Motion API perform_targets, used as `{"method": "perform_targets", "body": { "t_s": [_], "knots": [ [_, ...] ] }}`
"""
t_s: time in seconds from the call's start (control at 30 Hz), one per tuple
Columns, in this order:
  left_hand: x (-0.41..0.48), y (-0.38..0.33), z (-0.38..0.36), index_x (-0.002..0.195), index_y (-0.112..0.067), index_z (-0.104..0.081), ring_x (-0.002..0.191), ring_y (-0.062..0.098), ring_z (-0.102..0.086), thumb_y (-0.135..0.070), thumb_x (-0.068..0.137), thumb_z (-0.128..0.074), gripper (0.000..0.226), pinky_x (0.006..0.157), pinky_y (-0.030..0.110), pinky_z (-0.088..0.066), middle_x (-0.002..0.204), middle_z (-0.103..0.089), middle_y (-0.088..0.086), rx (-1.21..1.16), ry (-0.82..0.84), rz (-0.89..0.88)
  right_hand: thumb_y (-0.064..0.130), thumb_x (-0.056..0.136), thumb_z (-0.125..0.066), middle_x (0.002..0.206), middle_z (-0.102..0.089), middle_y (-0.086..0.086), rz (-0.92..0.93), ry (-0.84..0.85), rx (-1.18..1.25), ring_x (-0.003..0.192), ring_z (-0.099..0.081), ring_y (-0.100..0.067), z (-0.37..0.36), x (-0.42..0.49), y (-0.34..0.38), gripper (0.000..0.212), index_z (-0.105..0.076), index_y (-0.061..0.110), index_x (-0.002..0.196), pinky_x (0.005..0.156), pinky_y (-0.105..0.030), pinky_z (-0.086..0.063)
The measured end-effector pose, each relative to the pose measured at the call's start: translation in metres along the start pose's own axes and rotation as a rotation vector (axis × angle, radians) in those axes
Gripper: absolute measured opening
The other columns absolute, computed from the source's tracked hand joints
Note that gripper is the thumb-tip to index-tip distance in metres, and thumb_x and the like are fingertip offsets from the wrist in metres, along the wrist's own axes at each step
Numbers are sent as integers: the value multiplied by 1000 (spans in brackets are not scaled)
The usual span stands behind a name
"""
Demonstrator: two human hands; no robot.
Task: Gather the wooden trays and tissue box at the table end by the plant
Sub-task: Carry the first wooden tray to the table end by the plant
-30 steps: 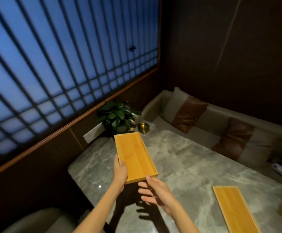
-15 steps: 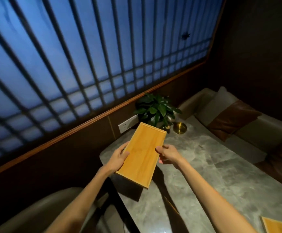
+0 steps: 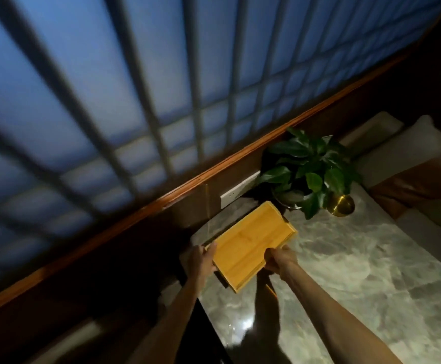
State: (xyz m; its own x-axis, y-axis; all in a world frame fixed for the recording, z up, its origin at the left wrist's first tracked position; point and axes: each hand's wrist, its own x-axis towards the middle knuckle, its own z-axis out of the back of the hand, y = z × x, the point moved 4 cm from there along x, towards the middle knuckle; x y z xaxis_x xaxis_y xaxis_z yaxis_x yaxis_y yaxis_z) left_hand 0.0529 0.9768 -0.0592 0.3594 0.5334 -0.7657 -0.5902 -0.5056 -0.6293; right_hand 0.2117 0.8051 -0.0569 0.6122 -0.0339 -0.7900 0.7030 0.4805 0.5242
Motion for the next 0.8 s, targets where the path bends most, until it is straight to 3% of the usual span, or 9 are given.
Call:
{"method": "perform_targets", "body": {
  "t_s": [0.07, 0.13, 0.2, 0.33, 0.43, 0.6, 0.8],
  "knots": [
    [20, 17, -7, 110, 20, -56, 105, 40, -66, -13, 96, -60, 36, 90, 63, -54, 119, -62, 38, 9, -80, 19, 12, 94, -56, 107, -69, -19, 34, -70, -40, 95, -69, -36, -8, 11, 2, 21, -60, 16, 114, 78, -49, -62],
    [32, 25, -13, 95, 15, -57, 101, 42, -68, -15, 94, -61, 30, 89, 58, -56, 111, -66, 37, 96, -166, 43, 16, 97, -52, 121, -66, -18, 92, -121, -125, 104, -67, -37, -13, 22, 2, 38, -55, 20, 134, 87, -52, -59],
    [40, 25, -17, 100, 8, -58, 105, 39, -66, -24, 93, -62, 32, 91, 51, -56, 113, -66, 29, 304, -224, 44, 15, 97, -52, 128, -64, -17, 144, -149, -187, 110, -64, -38, -16, 33, 3, 47, -50, 22, 143, 92, -54, -57],
    [57, 12, -21, 121, 2, -57, 120, 33, -57, -38, 97, -52, 47, 96, 40, -49, 127, -61, 21, 668, -202, 35, 14, 96, -54, 126, -66, -17, 147, -197, -244, 112, -63, -39, -19, 55, 1, 46, -50, 19, 141, 95, -52, -55],
    [70, 4, -20, 118, 1, -60, 118, 30, -58, -41, 100, -46, 47, 94, 38, -47, 125, -63, 19, 790, -163, -5, 12, 96, -54, 120, -68, -18, 159, -226, -275, 109, -64, -38, -23, 61, -1, 41, -51, 14, 138, 93, -46, -54],
    [89, -4, -12, 111, -4, -66, 107, 27, -65, -41, 101, -42, 45, 91, 39, -54, 115, -69, 17, 800, -175, -38, 11, 98, -54, 127, -66, -16, 292, -212, -293, 114, -62, -38, -37, 73, 9, 52, -40, 15, 148, 82, -32, -41],
    [112, -9, -19, 98, 2, -68, 89, 34, -73, -41, 100, -46, 49, 86, 47, -59, 94, -75, 23, 519, -218, 33, 18, 98, -56, 132, -65, -15, 283, -207, -326, 121, -60, -37, -49, 96, 31, 44, -47, 11, 141, 100, -47, -50]
  ]
}}
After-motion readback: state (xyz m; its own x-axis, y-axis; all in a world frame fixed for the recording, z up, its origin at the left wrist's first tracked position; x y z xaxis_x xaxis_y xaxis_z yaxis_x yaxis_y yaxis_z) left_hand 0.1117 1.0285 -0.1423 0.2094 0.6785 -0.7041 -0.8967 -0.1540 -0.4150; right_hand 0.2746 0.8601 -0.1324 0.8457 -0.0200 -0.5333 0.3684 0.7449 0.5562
